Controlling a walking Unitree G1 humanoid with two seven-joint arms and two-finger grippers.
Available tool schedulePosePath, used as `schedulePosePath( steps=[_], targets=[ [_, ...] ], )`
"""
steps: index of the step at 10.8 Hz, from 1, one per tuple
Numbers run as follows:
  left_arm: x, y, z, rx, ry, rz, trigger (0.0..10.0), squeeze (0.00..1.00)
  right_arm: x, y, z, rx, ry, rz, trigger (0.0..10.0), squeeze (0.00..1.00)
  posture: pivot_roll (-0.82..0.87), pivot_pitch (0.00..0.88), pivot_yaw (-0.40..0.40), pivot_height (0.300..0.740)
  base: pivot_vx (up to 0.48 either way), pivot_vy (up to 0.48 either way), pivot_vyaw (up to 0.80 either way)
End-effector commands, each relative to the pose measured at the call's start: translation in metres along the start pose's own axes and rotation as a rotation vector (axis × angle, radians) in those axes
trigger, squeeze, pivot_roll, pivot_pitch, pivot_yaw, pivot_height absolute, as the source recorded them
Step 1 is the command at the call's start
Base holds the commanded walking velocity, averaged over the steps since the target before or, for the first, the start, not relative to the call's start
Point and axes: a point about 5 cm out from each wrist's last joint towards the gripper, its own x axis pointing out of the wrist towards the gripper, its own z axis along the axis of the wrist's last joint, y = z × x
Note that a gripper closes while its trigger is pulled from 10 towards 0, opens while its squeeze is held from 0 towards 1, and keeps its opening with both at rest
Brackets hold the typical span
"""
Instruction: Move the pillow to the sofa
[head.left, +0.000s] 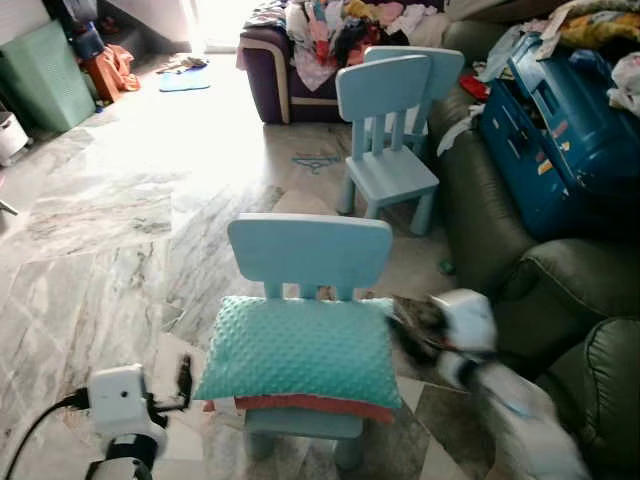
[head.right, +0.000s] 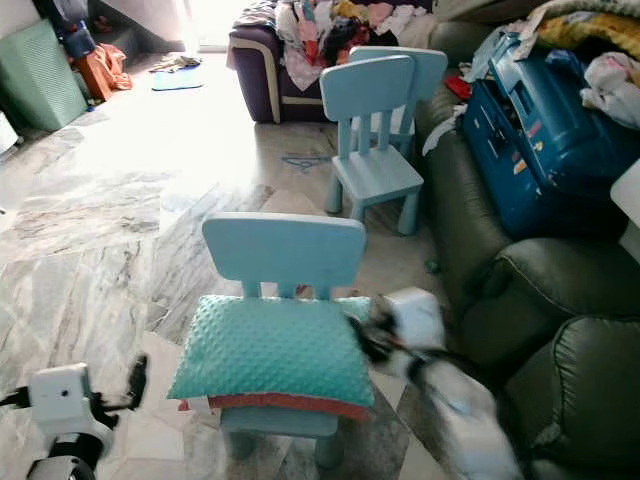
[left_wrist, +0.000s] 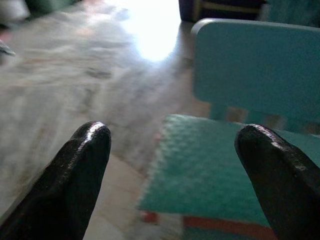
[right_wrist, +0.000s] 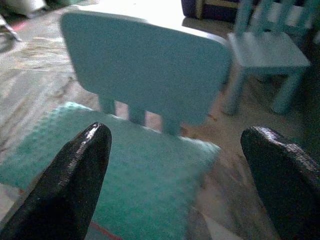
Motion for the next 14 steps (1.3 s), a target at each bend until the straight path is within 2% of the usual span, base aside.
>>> schedulePosePath(
  steps=[1, 2, 6, 14],
  targets=[
    [-0.001, -0.006, -0.005, -0.012, 0.035, -0.058, 10.0, 0.0, -0.002, 0.001, 0.008, 0.0, -0.03, 0.001, 10.0, 0.0, -0.13, 0.115, 0.03, 0.74, 0.0, 0.0, 0.0],
    [0.003, -0.015, -0.002, -0.016, 0.032, -0.129, 10.0, 0.0, -0.007, 0.0, 0.009, 0.005, -0.035, -0.016, 10.0, 0.0, -0.14, 0.117, 0.034, 0.74, 0.0, 0.0, 0.0],
    [0.005, -0.029, 0.004, -0.06, 0.032, -0.283, 10.0, 0.0, -0.012, 0.001, 0.015, 0.032, -0.048, -0.04, 10.0, 0.0, -0.16, 0.118, 0.033, 0.74, 0.0, 0.0, 0.0],
    [0.002, -0.035, 0.002, -0.082, 0.034, -0.292, 10.0, 0.0, -0.002, 0.014, 0.02, 0.043, -0.049, 0.0, 10.0, 0.0, -0.15, 0.114, 0.018, 0.74, 0.0, 0.0, 0.0]
  ],
)
